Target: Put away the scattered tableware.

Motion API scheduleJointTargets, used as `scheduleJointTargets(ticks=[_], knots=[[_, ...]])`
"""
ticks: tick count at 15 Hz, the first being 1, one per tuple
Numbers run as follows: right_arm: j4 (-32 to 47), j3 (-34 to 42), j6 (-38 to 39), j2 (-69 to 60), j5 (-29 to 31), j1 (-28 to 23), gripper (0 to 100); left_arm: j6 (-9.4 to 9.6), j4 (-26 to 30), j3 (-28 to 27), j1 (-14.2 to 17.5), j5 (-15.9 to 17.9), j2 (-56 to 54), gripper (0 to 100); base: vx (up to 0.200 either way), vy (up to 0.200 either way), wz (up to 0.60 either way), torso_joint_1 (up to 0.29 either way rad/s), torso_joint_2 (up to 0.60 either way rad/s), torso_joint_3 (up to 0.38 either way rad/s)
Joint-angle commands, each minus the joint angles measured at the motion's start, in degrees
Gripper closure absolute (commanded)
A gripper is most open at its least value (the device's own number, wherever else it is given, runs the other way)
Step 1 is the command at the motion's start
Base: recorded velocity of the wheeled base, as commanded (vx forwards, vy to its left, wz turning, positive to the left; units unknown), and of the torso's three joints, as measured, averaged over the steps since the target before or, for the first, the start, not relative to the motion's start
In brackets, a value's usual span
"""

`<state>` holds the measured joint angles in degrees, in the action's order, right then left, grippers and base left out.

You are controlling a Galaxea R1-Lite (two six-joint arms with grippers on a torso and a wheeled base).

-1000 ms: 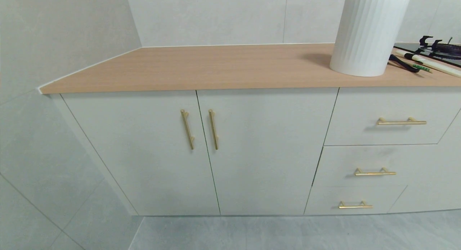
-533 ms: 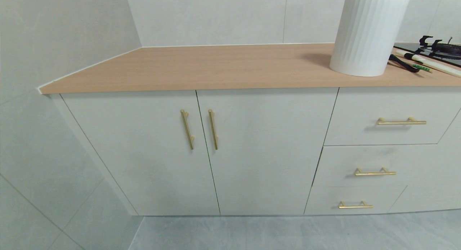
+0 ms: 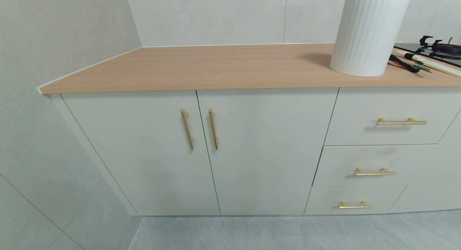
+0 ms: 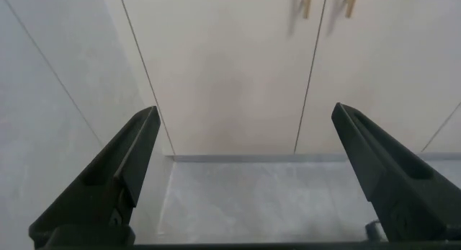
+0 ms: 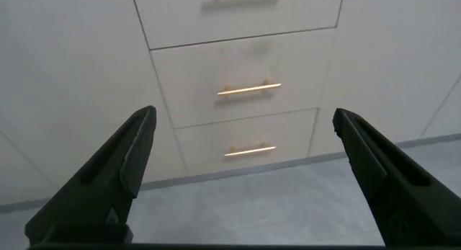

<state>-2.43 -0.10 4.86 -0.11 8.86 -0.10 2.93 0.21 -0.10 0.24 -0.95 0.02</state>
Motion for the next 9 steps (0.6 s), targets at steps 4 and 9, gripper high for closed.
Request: scheduleJointTargets(ticks=[4, 9], knots=[[3.1, -0.2, -5.2, 0.1, -6.8, 0.1, 0, 1.64, -0.1, 0.1, 0.0, 1.8, 0.0, 0, 0.000, 0.000, 0.00, 0.000, 0.00, 0.000], [2.9, -0.1, -4.7, 0.1, -8.5, 0.1, 0, -2.84, -0.1, 0.1, 0.0, 1.7, 0.0, 0, 0.000, 0.000, 0.00, 0.000, 0.00, 0.000]])
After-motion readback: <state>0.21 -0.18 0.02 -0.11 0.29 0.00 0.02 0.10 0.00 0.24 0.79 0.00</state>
